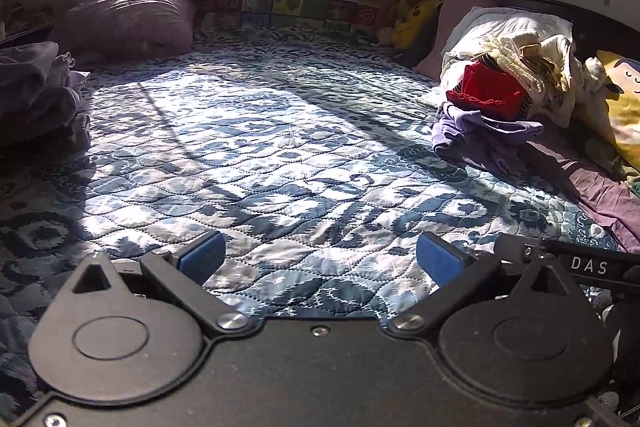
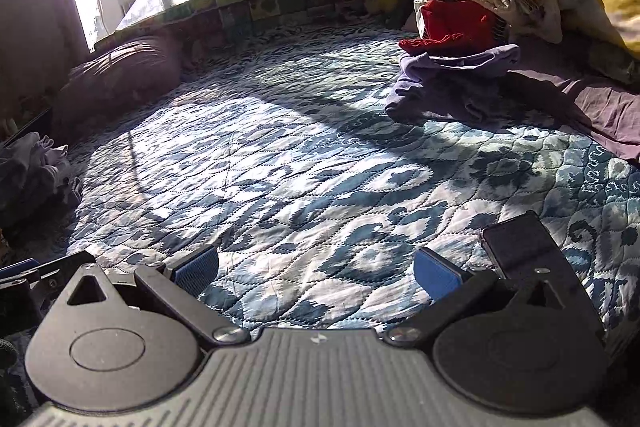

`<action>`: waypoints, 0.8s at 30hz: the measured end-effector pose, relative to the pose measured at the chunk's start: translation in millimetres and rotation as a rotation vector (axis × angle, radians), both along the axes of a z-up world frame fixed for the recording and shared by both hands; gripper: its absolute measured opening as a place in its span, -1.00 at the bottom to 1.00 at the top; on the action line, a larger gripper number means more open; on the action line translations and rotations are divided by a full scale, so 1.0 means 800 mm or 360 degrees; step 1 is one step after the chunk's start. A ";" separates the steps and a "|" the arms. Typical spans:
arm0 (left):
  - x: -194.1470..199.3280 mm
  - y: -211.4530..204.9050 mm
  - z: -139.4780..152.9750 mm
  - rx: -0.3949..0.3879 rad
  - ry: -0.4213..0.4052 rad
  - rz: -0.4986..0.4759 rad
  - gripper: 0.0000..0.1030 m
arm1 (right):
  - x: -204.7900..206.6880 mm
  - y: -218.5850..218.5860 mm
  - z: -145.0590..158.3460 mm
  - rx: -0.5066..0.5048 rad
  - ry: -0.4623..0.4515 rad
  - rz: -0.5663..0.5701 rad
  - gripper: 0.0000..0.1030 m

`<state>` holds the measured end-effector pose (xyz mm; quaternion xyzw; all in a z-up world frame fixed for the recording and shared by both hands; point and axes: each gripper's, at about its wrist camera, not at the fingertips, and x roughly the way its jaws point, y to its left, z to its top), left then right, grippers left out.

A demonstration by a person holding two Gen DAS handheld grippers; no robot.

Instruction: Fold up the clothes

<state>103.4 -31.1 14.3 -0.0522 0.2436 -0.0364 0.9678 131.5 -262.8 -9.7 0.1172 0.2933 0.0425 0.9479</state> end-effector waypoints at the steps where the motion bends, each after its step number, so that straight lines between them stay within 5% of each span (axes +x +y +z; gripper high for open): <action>1: 0.010 -0.006 0.001 0.0036 -0.0007 -0.0002 0.99 | 0.013 -0.008 -0.001 0.0022 -0.0028 -0.0041 0.99; 8: 0.109 -0.072 0.003 0.0108 0.0116 -0.0206 0.99 | 0.093 -0.078 -0.041 0.0100 -0.0124 -0.0231 0.99; 16: 0.238 -0.184 0.006 0.0127 0.0032 -0.0562 0.92 | 0.135 -0.165 -0.081 0.0243 -0.0206 -0.0491 0.99; 21: 0.321 -0.248 -0.002 0.0109 0.0005 -0.0663 0.52 | 0.134 -0.186 -0.082 0.0334 -0.0329 -0.0572 0.99; 24: 0.372 -0.288 -0.009 0.0119 -0.0014 -0.0703 0.46 | 0.136 -0.187 -0.083 0.0366 -0.0381 -0.0552 0.99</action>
